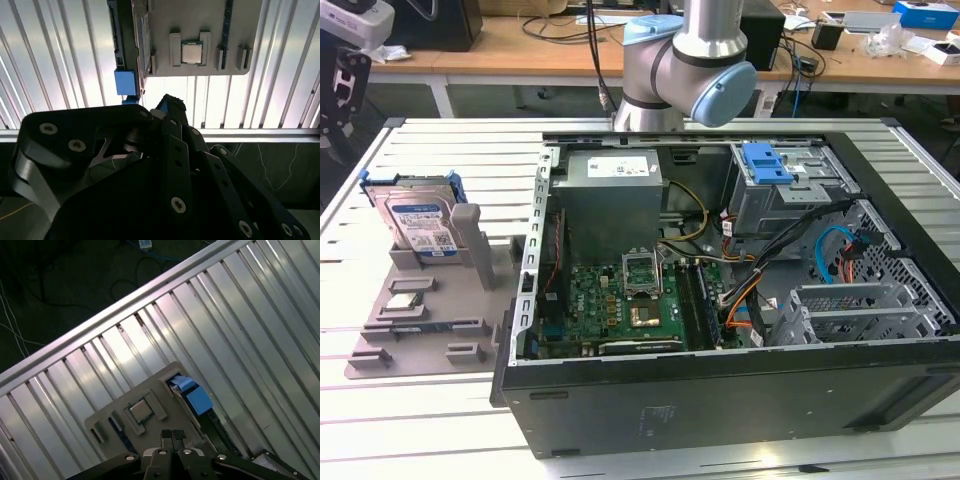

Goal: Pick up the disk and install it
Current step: 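Pick up the disk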

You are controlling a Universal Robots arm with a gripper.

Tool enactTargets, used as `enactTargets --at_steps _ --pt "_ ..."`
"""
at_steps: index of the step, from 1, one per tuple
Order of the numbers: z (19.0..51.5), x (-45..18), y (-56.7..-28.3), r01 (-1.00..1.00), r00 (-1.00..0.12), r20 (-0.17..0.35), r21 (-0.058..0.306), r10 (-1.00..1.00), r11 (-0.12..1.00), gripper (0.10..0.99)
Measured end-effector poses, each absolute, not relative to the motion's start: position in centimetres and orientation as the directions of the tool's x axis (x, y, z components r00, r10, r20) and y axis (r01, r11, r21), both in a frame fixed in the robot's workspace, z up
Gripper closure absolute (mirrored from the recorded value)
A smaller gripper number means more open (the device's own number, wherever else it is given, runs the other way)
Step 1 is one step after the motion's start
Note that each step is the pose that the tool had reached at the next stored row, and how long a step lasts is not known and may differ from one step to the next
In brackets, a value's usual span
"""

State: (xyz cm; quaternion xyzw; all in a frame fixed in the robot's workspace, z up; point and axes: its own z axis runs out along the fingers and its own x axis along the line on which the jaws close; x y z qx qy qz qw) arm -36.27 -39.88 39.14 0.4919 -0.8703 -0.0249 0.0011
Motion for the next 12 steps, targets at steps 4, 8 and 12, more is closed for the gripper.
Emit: enactTargets --at_steps 4,8,12 --pt "39.14 -36.27 -39.89 -0.889 -0.457 -0.023 0.045 -0.889 0.456 0.98" --pt "39.14 -36.27 -39.89 -0.917 -0.398 -0.023 0.044 -0.917 0.397 0.98" --pt "39.14 -36.27 -39.89 -0.945 -0.326 -0.023 0.044 -0.945 0.325 0.98"
